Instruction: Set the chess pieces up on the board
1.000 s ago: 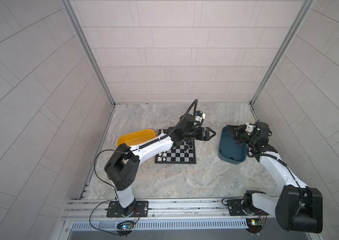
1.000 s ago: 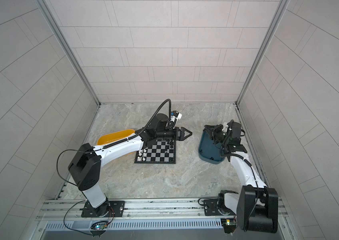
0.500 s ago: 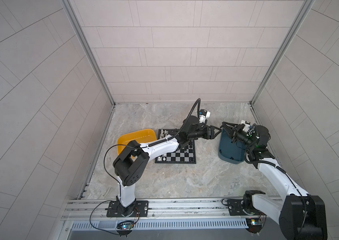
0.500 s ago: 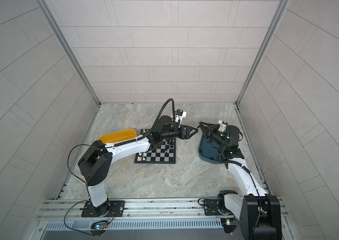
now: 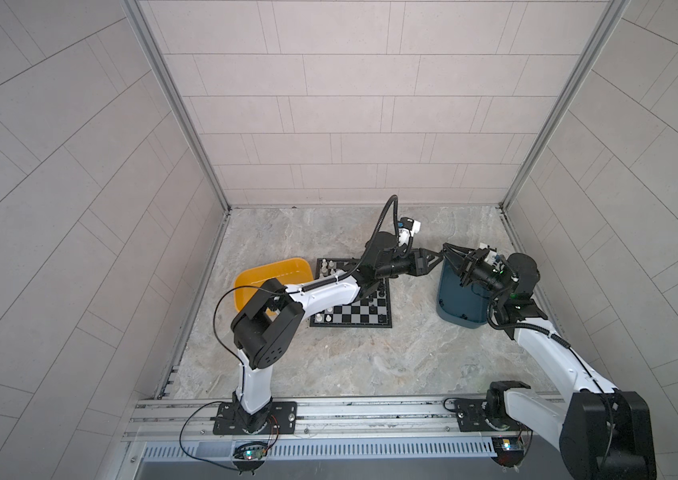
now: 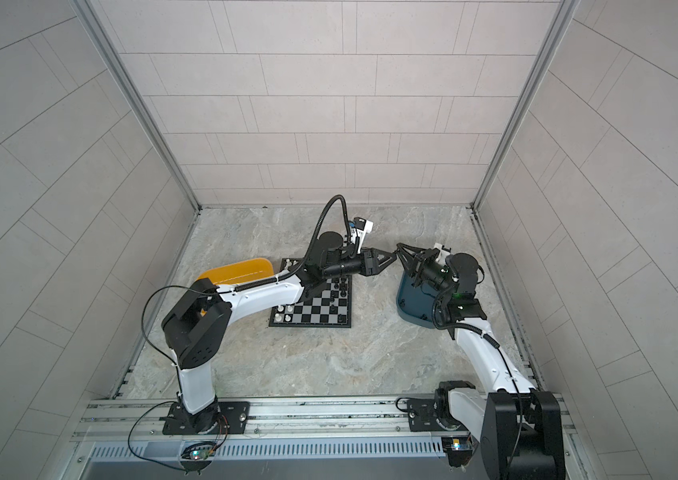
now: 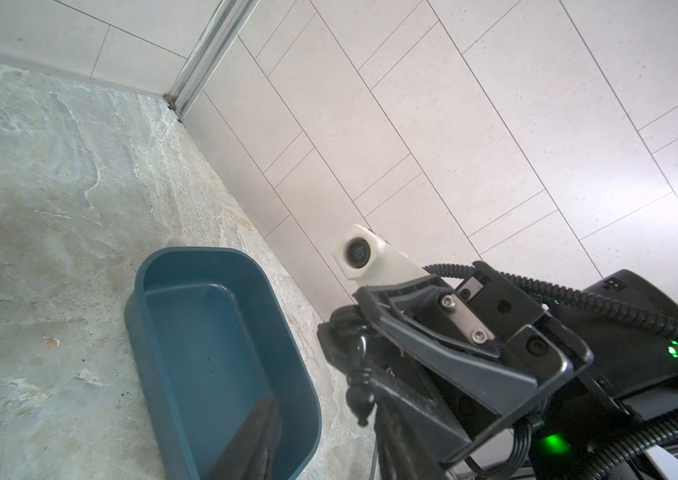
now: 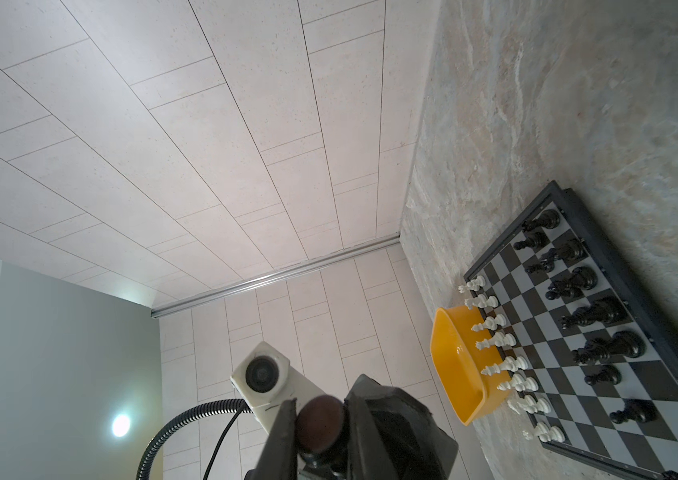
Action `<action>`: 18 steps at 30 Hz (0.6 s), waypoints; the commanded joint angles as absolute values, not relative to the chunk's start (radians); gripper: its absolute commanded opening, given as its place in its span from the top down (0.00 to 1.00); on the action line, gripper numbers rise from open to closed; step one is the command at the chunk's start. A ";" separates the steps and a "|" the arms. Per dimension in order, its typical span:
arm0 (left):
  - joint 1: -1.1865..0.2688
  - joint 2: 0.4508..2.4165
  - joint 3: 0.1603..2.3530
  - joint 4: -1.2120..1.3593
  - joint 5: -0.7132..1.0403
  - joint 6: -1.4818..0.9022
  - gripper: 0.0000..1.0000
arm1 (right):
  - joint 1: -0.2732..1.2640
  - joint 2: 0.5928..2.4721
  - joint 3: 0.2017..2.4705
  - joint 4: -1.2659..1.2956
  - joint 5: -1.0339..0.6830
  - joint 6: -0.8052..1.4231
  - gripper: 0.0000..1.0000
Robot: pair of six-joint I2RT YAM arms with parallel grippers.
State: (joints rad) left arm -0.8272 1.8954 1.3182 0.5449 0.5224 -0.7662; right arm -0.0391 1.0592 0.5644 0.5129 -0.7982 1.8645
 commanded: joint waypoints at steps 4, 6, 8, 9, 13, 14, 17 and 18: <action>-0.831 1.914 1.353 0.636 0.549 -0.792 0.63 | -0.029 1.034 0.558 0.550 -0.751 1.959 0.93; -0.831 1.917 1.356 0.643 0.550 -0.798 0.66 | -0.028 1.033 0.557 0.549 -0.752 1.959 0.93; -0.832 1.920 1.359 0.643 0.551 -0.799 0.68 | -0.026 1.032 0.556 0.551 -0.751 1.958 0.93; -0.832 1.921 1.360 0.644 0.549 -0.799 0.69 | -0.026 1.032 0.557 0.551 -0.752 1.960 0.93; -0.831 1.927 1.368 0.652 0.547 -0.810 0.75 | -0.024 1.032 0.555 0.553 -0.753 1.960 0.93; -0.833 1.929 1.370 0.655 0.545 -0.811 0.76 | -0.023 1.032 0.555 0.555 -0.753 1.960 0.93; -0.832 1.933 1.374 0.653 0.544 -0.816 0.82 | -0.022 1.031 0.553 0.554 -0.754 1.962 0.93; -0.834 1.935 1.376 0.653 0.544 -0.818 0.85 | -0.022 1.030 0.552 0.554 -0.753 1.962 0.93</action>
State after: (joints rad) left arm -0.8272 1.9144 1.3407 0.6014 0.5373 -0.8192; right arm -0.0307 1.0561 0.5644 0.5159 -0.7956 1.8843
